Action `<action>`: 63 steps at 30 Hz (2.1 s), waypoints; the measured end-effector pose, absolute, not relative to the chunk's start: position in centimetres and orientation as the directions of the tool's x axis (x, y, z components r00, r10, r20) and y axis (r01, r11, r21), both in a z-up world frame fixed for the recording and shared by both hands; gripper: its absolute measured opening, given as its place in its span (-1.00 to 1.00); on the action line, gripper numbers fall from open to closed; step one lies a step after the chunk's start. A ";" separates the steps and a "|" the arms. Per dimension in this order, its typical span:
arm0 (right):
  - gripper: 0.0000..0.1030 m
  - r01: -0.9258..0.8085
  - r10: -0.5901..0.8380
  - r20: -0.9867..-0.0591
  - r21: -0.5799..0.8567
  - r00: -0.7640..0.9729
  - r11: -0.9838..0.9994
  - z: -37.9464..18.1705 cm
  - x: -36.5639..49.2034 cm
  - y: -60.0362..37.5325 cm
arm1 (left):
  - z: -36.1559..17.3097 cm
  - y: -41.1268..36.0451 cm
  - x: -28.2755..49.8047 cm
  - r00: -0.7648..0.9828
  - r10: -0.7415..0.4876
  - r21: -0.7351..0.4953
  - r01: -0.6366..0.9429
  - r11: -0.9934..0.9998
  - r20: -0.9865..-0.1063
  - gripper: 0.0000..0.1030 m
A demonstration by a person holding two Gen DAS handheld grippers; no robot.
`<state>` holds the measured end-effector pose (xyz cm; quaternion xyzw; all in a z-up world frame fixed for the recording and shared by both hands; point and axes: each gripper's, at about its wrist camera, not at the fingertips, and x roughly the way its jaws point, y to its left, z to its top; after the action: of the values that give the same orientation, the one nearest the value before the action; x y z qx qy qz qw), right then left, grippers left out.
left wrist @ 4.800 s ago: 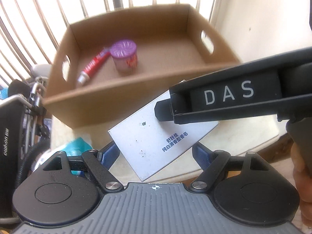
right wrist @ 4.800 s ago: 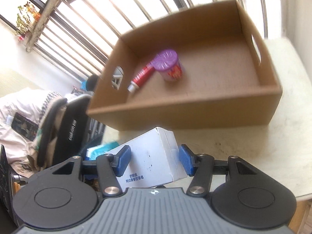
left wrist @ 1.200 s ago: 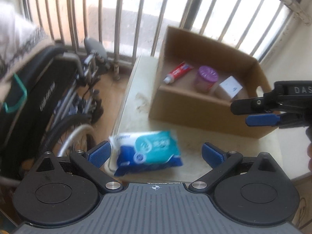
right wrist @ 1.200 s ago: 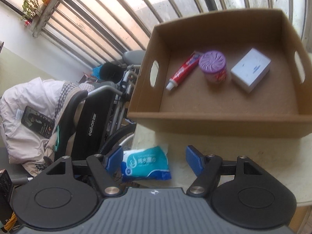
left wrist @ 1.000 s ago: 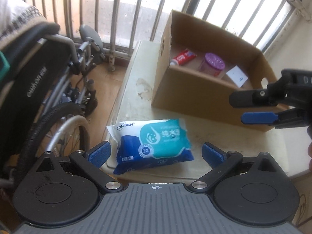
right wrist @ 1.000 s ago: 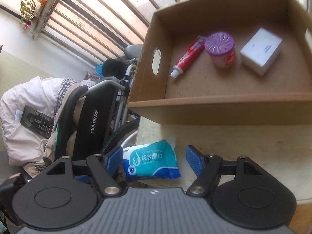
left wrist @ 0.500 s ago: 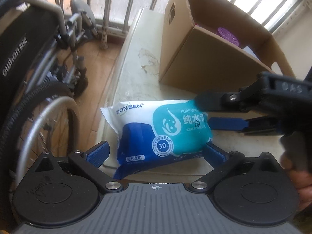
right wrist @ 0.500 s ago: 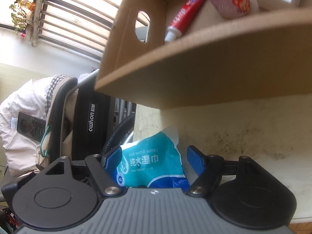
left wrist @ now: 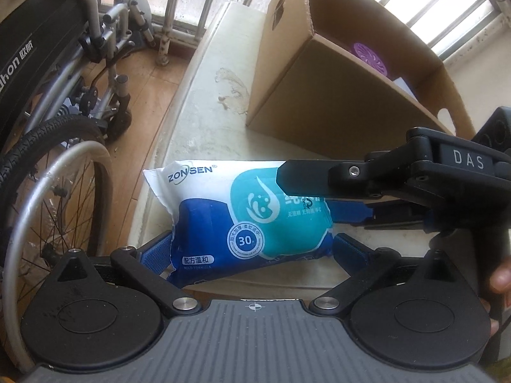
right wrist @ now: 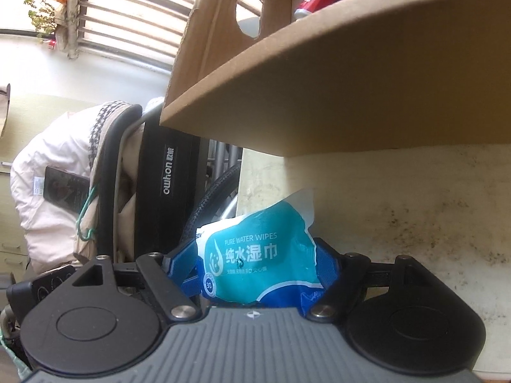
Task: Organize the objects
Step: 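Close the right gripper on the wipes pack while the left gripper closes on it, then lift the wipes pack with both grippers and carry it over the tray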
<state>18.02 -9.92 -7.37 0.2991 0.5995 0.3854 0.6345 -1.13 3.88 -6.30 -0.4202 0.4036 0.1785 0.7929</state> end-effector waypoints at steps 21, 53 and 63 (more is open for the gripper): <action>0.62 -0.029 0.793 -0.597 0.796 0.123 0.604 -8.0 18.4 -21.9 | -4.3 -3.6 6.9 0.640 -0.241 -0.598 -0.427 0.678 -0.730 1.00; 0.50 -0.089 0.775 -0.615 0.772 0.144 0.629 -9.4 17.6 -23.9 | -5.0 -7.9 8.9 0.475 0.006 -0.196 -0.374 0.907 -0.880 0.75; 0.49 -0.107 0.792 -0.600 0.785 0.109 0.610 -9.8 17.7 -23.9 | -4.9 -8.8 9.4 0.472 -0.013 -0.211 -0.370 0.905 -0.882 0.75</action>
<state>17.67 -23.93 -9.81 0.2950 0.5808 0.3289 0.6837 9.39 -8.82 -4.91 -0.1905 0.5028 0.1066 0.8364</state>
